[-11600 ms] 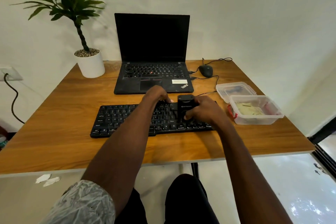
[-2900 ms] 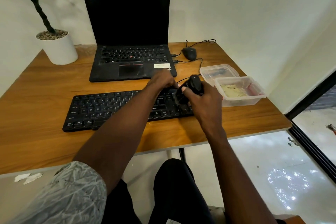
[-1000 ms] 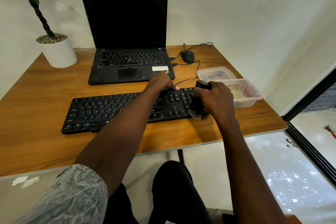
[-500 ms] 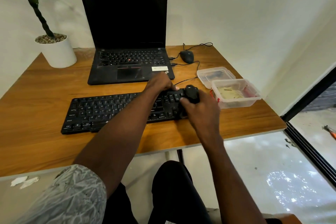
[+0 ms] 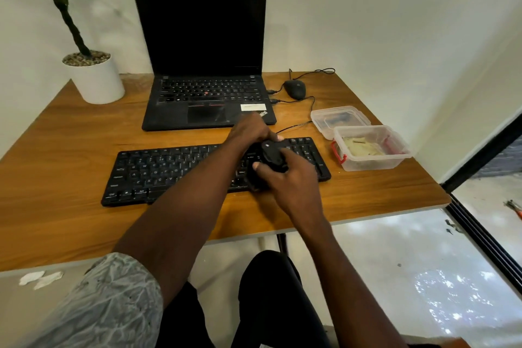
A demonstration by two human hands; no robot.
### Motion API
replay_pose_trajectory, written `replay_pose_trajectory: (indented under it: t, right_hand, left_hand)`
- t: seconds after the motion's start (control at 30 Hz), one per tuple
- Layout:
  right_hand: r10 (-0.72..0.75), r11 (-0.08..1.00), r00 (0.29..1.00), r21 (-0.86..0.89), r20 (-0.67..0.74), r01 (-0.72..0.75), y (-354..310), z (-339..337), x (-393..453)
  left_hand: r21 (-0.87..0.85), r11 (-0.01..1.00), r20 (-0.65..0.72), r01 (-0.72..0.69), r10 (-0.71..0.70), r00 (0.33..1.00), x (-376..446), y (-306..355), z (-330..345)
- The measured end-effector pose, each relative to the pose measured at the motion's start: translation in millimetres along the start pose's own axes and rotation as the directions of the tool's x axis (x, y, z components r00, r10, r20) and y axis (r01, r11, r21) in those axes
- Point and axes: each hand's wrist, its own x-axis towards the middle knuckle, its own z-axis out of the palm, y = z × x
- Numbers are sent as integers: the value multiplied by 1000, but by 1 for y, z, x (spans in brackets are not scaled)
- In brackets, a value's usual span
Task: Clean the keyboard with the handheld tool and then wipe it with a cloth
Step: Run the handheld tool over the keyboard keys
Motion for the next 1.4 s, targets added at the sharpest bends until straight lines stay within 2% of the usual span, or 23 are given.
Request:
replay_pose_trajectory:
  t: [0.13, 0.2, 0.37, 0.43, 0.5, 0.57, 0.63, 0.7, 0.8, 0.87, 1.0, 1.07, 1.1, 1.17, 1.3, 1.4]
  right_hand:
    - [32, 979, 977, -191, -213, -73, 9, -18, 8]
    - [6, 974, 970, -218, -243, -61, 5, -12, 7]
    - [-103, 985, 994, -143, -35, 97, -13, 31, -11]
    - [-54, 997, 998, -61, -36, 52, -12, 26, -10]
    - [28, 999, 994, -41, -103, -32, -5, 12, -5]
    - [48, 993, 981, -99, -188, -68, -1, 2, -2]
    - [27, 985, 976, -162, -217, -64, -8, 9, -6]
    - [3, 982, 987, -188, -163, -34, -20, 33, -17]
    - [-78, 995, 997, -66, -8, 77, -36, 65, -37]
    - [-79, 996, 997, -33, 15, 79, -35, 66, -40]
    - [87, 993, 975, -56, -205, -101, -12, 33, -26]
    - [88, 988, 947, -93, -308, -122, -10, 26, -24]
    - [87, 986, 945, -111, -317, -128, -13, 30, -26]
    - [96, 986, 967, -113, -235, -125, -27, 51, -35]
    - [-42, 999, 999, 29, -30, 42, -41, 86, -54]
    - [23, 992, 998, 129, -53, -16, -28, 69, -52]
  left_hand:
    - [19, 1000, 46, -25, 24, 999, -1, -8, -11]
    - [10, 1000, 91, -16, 15, 996, 0, -15, -20]
    - [26, 1000, 82, -8, 5, 997, 4, -35, -36]
    - [8, 1000, 110, 23, -24, 994, 6, -46, -42]
    - [-14, 998, 127, 53, -51, 991, 7, -58, -48]
    - [-25, 998, 127, 64, -61, 990, 5, -65, -53]
    - [-39, 996, 123, 75, -70, 990, 3, -69, -54]
    - [-48, 995, 107, 85, -80, 991, -1, -69, -53]
    - [-54, 992, 104, 110, -104, 989, -3, -68, -52]
    - [-75, 990, 100, 119, -112, 989, -5, -67, -53]
    - [-131, 984, 92, 123, -111, 990, -9, -69, -51]
    - [-129, 984, 95, 122, -111, 989, -12, -68, -51]
    - [-122, 985, 93, 121, -110, 990, -12, -67, -51]
    - [-87, 990, 74, 115, -109, 991, -15, -65, -52]
    - [-51, 992, 68, 116, -112, 991, -18, -65, -54]
    - [-59, 992, 40, 114, -112, 993, -20, -65, -54]
